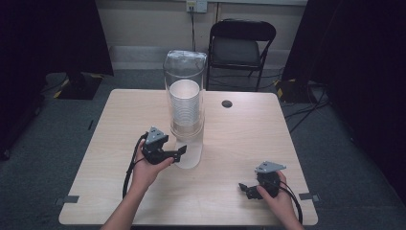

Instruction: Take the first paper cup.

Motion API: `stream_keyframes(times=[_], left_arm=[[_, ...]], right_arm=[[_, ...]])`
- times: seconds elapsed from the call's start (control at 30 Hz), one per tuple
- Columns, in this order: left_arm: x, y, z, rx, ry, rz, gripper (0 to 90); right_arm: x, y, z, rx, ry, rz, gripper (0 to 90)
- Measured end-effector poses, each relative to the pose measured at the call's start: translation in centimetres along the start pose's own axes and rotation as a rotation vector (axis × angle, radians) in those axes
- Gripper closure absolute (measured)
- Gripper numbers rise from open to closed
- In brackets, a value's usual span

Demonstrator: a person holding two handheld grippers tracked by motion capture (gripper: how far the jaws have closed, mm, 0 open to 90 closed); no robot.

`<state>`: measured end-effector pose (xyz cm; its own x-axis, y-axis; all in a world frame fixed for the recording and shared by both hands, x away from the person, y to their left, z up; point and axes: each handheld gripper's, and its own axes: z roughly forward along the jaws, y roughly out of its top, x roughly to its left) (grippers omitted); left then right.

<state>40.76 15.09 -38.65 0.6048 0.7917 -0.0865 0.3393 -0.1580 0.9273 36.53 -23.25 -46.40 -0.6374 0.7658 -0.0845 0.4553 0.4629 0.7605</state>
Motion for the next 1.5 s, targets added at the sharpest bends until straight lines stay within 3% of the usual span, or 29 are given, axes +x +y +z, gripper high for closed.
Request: stream_keyframes(times=[0.1,0.17,0.3,0.33,0.4,0.43,0.53,0.73,0.9,1.1,1.27,1.4,1.5], left_arm=[[0.0,0.2,0.2,0.006,0.009,0.022,16.0],[-0.3,0.4,0.6,-0.047,0.011,-0.013,15.8],[-0.7,0.8,1.0,-0.068,0.024,-0.009,16.0],[-0.8,1.1,1.1,-0.068,0.017,0.031,16.0],[-1.3,1.4,1.4,-0.101,0.014,0.020,16.5],[-1.2,1.6,1.4,-0.092,0.014,0.047,17.0],[-1.4,1.8,1.7,-0.099,0.032,0.062,20.1],[-1.3,1.7,2.5,-0.131,0.038,0.062,24.3],[-1.6,1.6,2.8,-0.132,0.033,0.097,32.3],[-1.7,1.6,2.7,-0.110,0.044,0.110,33.9],[-1.7,1.5,2.8,-0.122,0.044,0.111,34.4],[-1.7,1.1,2.8,-0.140,0.069,0.149,34.6],[-1.7,1.0,2.9,-0.150,0.068,0.150,34.6]], right_arm=[[0.0,0.0,0.0,0.000,0.000,-0.001,3.2],[0.0,0.0,0.0,0.000,0.000,0.000,3.2],[0.0,0.0,0.0,0.000,0.000,0.000,3.2],[0.0,0.0,0.0,0.000,0.000,-0.001,3.1],[0.0,0.0,0.0,0.001,0.000,0.001,3.1],[0.0,0.0,0.0,0.000,0.001,0.000,3.1],[0.0,0.0,0.0,0.001,0.000,0.001,3.1],[0.0,0.0,0.0,0.000,0.000,-0.001,3.1],[0.0,0.0,0.0,0.000,0.000,0.000,3.1],[0.0,0.0,0.0,0.001,0.000,0.000,3.1],[0.0,0.0,0.0,0.001,0.000,0.000,3.2],[0.0,0.0,0.0,0.001,-0.001,-0.001,3.2],[0.0,0.0,0.0,0.001,0.000,-0.001,3.1]])
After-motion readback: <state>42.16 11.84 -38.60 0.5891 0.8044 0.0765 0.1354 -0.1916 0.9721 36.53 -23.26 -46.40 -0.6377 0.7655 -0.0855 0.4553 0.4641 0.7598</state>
